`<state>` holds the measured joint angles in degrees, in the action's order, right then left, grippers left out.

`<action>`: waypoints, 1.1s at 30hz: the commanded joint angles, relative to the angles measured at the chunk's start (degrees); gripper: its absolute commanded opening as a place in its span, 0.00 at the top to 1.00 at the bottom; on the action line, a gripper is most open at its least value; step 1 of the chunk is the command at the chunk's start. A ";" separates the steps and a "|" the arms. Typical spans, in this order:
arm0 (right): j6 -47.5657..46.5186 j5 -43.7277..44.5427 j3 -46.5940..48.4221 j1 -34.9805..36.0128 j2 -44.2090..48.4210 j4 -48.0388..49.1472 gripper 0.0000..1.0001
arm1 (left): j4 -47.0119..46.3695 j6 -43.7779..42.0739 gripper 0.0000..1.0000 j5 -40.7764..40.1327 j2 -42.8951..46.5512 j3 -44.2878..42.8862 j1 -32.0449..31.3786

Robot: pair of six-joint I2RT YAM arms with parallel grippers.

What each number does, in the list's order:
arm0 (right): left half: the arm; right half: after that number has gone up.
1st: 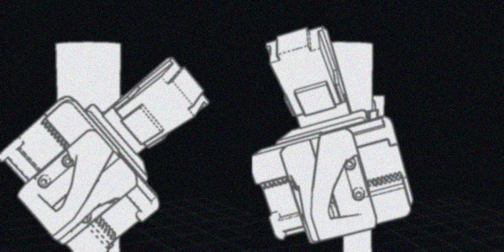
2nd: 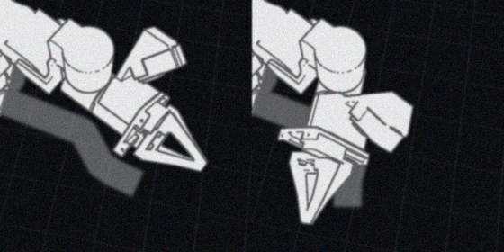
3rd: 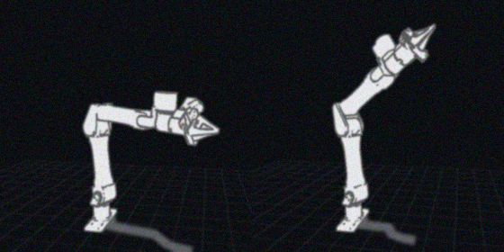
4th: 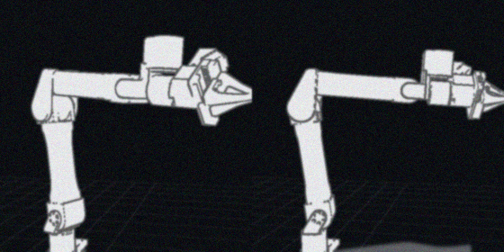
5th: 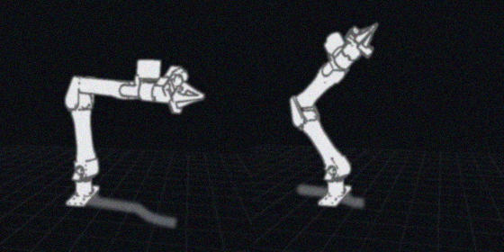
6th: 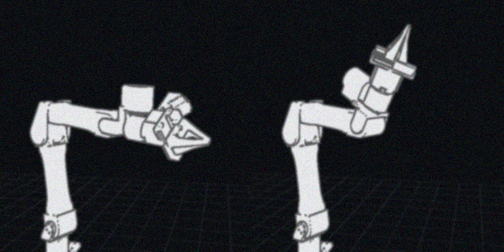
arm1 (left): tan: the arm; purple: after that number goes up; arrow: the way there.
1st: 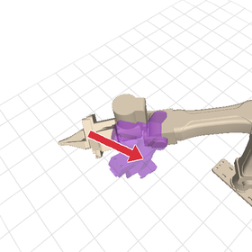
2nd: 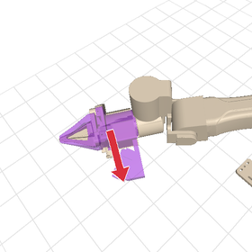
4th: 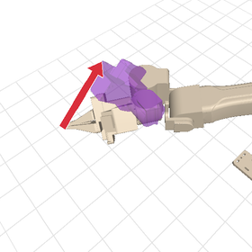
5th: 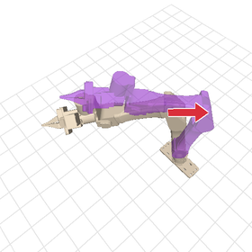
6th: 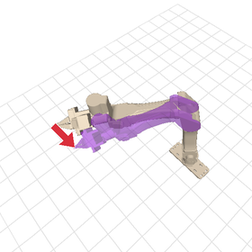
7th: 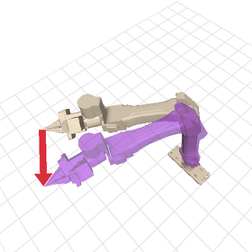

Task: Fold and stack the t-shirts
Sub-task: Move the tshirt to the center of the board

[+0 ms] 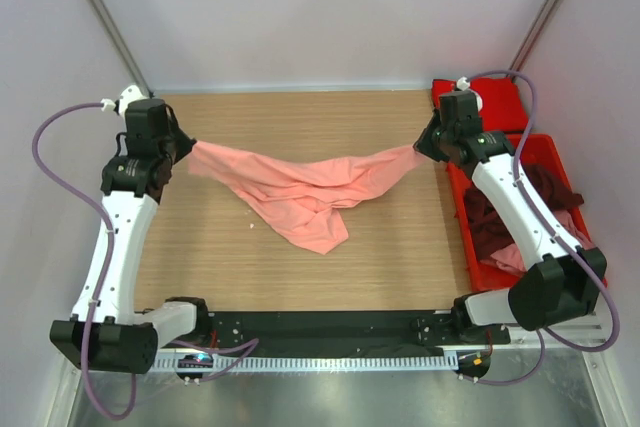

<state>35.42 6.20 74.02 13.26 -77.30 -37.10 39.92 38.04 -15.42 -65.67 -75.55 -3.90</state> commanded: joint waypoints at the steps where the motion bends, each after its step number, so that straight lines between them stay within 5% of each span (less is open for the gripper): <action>1: -1.76 -0.39 4.54 -0.60 0.40 1.78 0.99 | 0.08 -2.62 1.00 -0.66 -1.99 1.10 2.49; 3: -0.71 -2.50 5.96 -0.60 0.04 0.98 0.99 | -1.42 -2.88 1.00 -0.23 -3.75 3.47 5.46; 6: 2.36 -10.30 5.09 -0.51 2.14 2.20 0.99 | -1.25 -5.16 0.64 6.52 -8.33 2.08 7.42; 8: 6.41 -14.61 2.02 0.01 3.38 4.93 0.99 | -3.43 -7.98 0.50 15.57 -8.25 2.16 6.20; 14: 17.55 -18.49 -6.16 3.61 6.45 12.21 0.99 | -20.30 -10.97 0.42 21.30 1.40 9.97 -11.54; 20: 23.29 -17.80 -11.17 6.95 6.55 17.85 0.99 | -32.45 -11.49 0.42 24.30 1.08 16.22 -26.32; 29: 30.14 -17.10 -15.22 8.80 9.35 22.42 0.99 | -39.66 -23.00 0.40 9.99 -7.88 15.71 -47.57; 33: 30.94 -16.92 -15.22 9.24 10.32 22.07 0.99 | -43.26 -27.14 0.38 7.60 -13.33 12.37 -51.29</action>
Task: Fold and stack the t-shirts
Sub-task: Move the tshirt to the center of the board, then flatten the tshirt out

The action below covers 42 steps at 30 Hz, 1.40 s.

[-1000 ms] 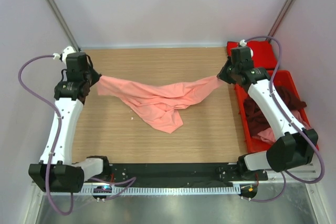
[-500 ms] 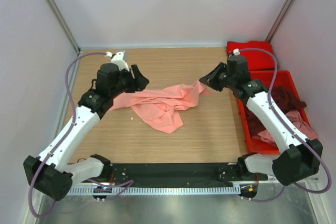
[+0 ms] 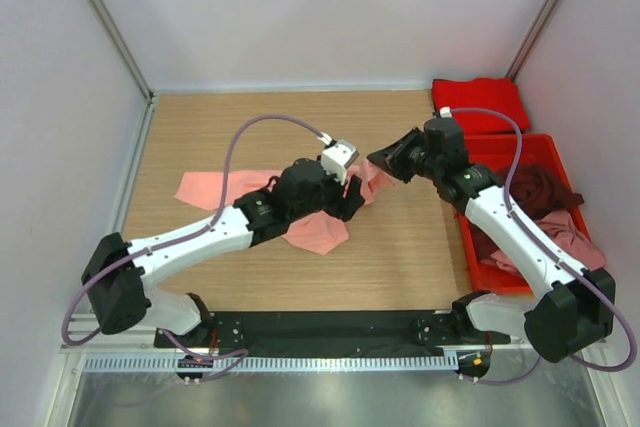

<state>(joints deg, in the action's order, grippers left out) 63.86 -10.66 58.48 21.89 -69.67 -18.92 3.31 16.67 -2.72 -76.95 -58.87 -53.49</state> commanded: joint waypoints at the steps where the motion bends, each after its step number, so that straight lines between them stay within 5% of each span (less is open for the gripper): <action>1: 2.76 -0.24 0.15 0.52 2.96 3.80 0.99 | -6.83 -6.38 0.37 -5.88 -3.11 -5.19 -2.31; 14: 3.82 -0.95 -1.44 0.52 5.86 3.98 0.99 | -15.88 -10.24 0.39 -25.56 -12.96 -9.59 -6.97; 19: 3.56 -1.12 -1.79 0.61 6.12 3.98 0.98 | -16.41 -10.51 0.81 -26.98 -13.14 -9.77 -7.59; 21: 2.34 -1.82 -1.44 0.52 5.25 4.33 0.87 | -15.80 -9.73 0.94 -30.48 -12.18 -8.98 -7.50; 23: -0.82 -1.31 -0.04 0.35 3.67 1.02 0.70 | -13.61 -8.85 0.98 -31.73 -10.69 -7.32 -6.80; 28: -14.16 0.72 4.71 0.17 0.50 -4.29 0.50 | -5.10 5.25 1.00 -22.99 -1.57 -0.03 2.06; 36: -27.81 -5.77 2.08 1.05 -8.88 0.80 0.50 | 3.71 18.75 0.96 -3.80 3.12 9.29 24.20; 42: -33.88 -6.66 3.05 5.79 -16.72 2.56 0.50 | 6.18 22.36 0.86 7.28 -1.62 10.53 29.32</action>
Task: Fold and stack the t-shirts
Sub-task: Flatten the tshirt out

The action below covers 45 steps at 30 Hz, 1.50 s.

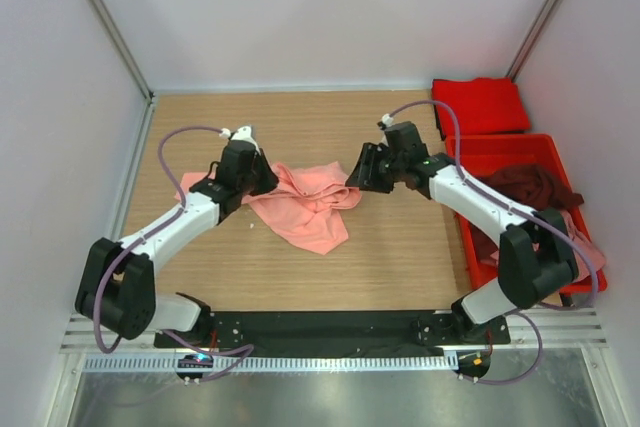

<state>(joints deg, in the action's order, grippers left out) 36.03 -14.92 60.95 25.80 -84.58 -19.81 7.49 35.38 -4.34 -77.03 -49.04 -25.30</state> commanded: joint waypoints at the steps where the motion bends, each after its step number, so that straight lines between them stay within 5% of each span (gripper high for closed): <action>1: -6.41 -2.57 0.58 2.14 -3.47 4.42 0.50 | 1.48 3.82 0.84 9.52 -1.80 1.39 1.83; 11: -9.23 -0.38 6.64 6.54 -7.89 2.67 0.51 | 0.86 4.88 0.57 8.04 -4.88 2.63 5.08; 19: -8.43 -0.29 6.02 6.45 -6.74 2.41 0.53 | 2.09 5.23 0.56 2.32 -4.01 3.68 5.00; 26: -8.35 0.15 5.41 6.45 -6.83 2.50 0.53 | 7.36 5.58 0.56 -6.46 5.21 3.68 5.00; 36: -7.46 -0.38 4.88 6.54 -7.01 3.47 0.53 | 7.37 5.50 0.56 -5.15 8.38 8.69 4.91; 45: -6.94 -1.25 4.97 6.54 -6.83 3.64 0.54 | -17.83 0.76 0.55 1.43 12.17 25.55 5.00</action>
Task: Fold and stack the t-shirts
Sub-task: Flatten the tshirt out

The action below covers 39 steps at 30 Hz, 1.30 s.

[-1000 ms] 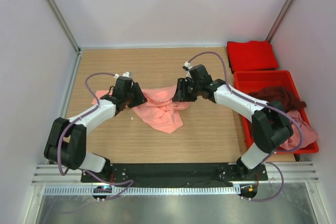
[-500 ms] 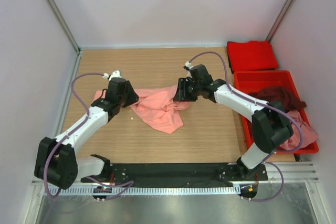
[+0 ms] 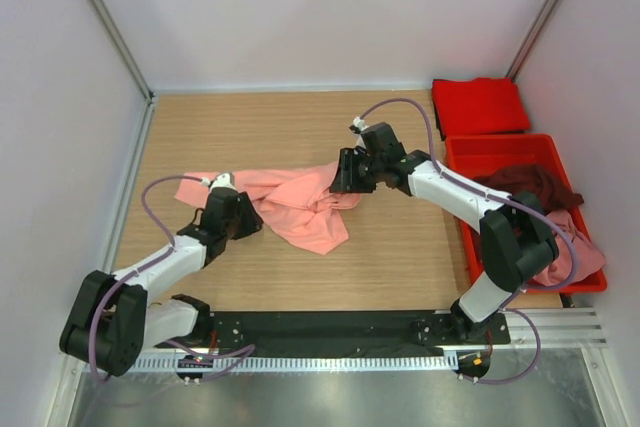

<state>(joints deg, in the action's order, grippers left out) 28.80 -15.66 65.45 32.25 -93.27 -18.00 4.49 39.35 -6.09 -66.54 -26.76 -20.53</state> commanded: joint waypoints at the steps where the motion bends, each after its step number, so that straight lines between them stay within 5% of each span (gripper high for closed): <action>1: 0.30 -0.51 0.55 0.01 1.96 1.74 0.54 | -17.39 -4.36 0.55 4.14 1.42 4.08 0.23; 10: -0.41 -0.16 -0.67 0.09 3.01 1.30 0.54 | -26.46 -5.95 0.54 5.03 -7.10 1.89 0.23; 39: -1.55 0.81 -0.85 0.01 6.79 -1.25 0.54 | -24.09 -4.73 0.59 2.22 -13.08 -1.19 0.23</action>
<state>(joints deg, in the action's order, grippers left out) 28.12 -15.55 64.49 32.25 -89.69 -19.16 -17.47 34.24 -2.11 -79.18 -26.41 -20.53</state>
